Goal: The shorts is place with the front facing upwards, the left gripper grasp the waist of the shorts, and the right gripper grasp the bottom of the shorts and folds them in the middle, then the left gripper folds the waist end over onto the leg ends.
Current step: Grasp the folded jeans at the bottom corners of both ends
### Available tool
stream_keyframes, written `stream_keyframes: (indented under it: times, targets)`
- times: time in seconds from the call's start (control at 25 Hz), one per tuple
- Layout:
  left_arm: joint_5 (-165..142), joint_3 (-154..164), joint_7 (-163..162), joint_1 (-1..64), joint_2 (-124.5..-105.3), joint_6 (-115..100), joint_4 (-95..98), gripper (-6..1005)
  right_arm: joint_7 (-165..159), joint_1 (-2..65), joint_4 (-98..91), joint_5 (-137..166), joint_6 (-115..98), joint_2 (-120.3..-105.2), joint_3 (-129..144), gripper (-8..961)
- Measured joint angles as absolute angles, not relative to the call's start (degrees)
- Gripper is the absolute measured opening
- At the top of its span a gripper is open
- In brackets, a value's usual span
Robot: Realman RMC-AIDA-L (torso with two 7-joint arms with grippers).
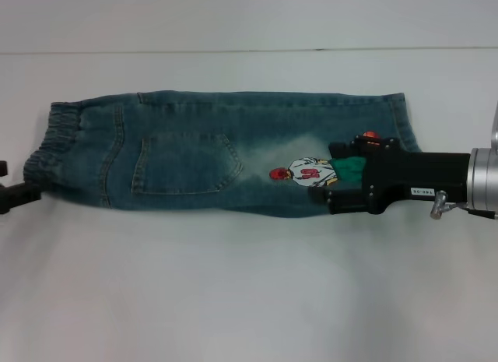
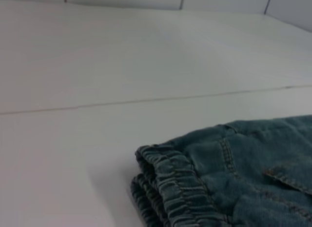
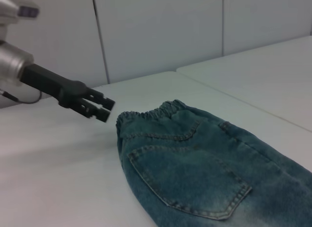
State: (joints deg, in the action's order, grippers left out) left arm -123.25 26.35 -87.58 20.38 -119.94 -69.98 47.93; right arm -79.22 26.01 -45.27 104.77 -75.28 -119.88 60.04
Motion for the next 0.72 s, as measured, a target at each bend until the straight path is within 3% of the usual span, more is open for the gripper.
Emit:
stream_keyframes:
  times: [0.72]
  targets:
    - [-125.3, 34.4, -87.5, 21.7, -119.33, -59.9, 45.9, 874, -79.7, 26.2, -44.8, 104.7, -75.0, -119.97, 60.3, 930]
